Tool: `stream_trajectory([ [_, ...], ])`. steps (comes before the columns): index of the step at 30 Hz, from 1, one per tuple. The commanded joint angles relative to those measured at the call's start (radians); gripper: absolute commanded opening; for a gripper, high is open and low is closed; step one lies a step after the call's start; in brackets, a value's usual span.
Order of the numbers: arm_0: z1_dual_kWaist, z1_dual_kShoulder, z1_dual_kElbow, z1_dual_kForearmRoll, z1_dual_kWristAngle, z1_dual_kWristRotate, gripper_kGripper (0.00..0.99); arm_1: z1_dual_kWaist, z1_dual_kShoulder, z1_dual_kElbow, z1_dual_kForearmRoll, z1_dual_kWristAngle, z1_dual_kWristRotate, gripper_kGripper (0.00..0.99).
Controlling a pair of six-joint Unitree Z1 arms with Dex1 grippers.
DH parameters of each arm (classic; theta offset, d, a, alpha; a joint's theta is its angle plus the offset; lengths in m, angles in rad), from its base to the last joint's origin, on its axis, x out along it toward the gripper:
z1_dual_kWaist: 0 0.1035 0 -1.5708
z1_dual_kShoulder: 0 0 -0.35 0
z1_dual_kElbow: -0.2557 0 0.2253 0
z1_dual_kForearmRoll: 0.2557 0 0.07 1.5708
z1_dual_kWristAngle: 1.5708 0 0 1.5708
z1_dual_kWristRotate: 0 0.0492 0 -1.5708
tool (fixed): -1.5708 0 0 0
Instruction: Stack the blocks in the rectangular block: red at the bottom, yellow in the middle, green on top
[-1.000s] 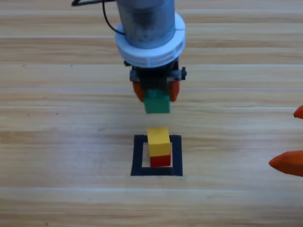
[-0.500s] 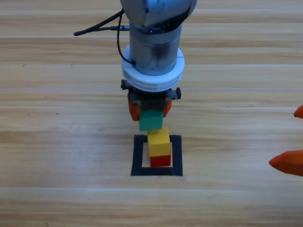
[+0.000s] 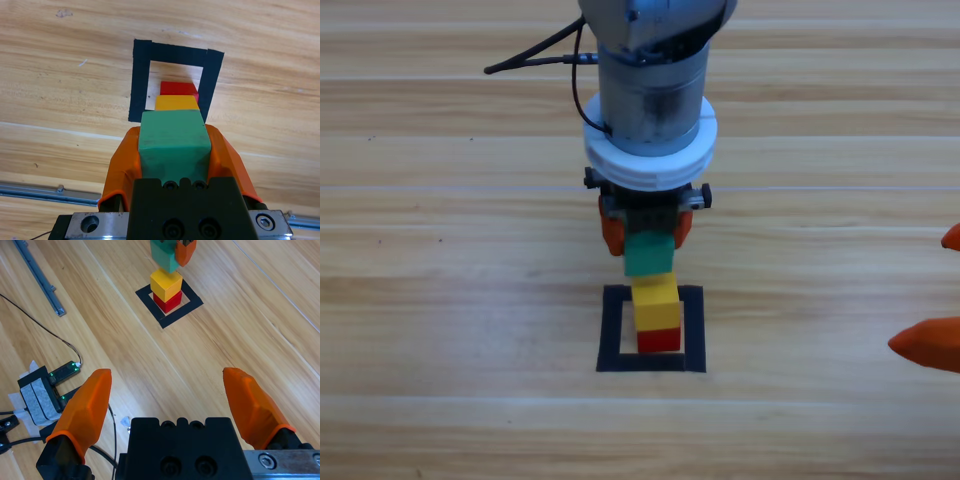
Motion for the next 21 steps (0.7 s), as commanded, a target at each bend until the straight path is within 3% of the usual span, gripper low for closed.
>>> stream_trajectory([
  [1,-0.027,0.047,0.003,0.005,-0.015,0.017,0.002,0.029,-0.008,0.028,-0.016,-0.022,0.0,0.979],
  [21,-0.029,0.087,-0.006,-0.001,-0.027,0.027,0.002,0.029,-0.02,0.034,-0.02,-0.022,0.0,0.98],
])
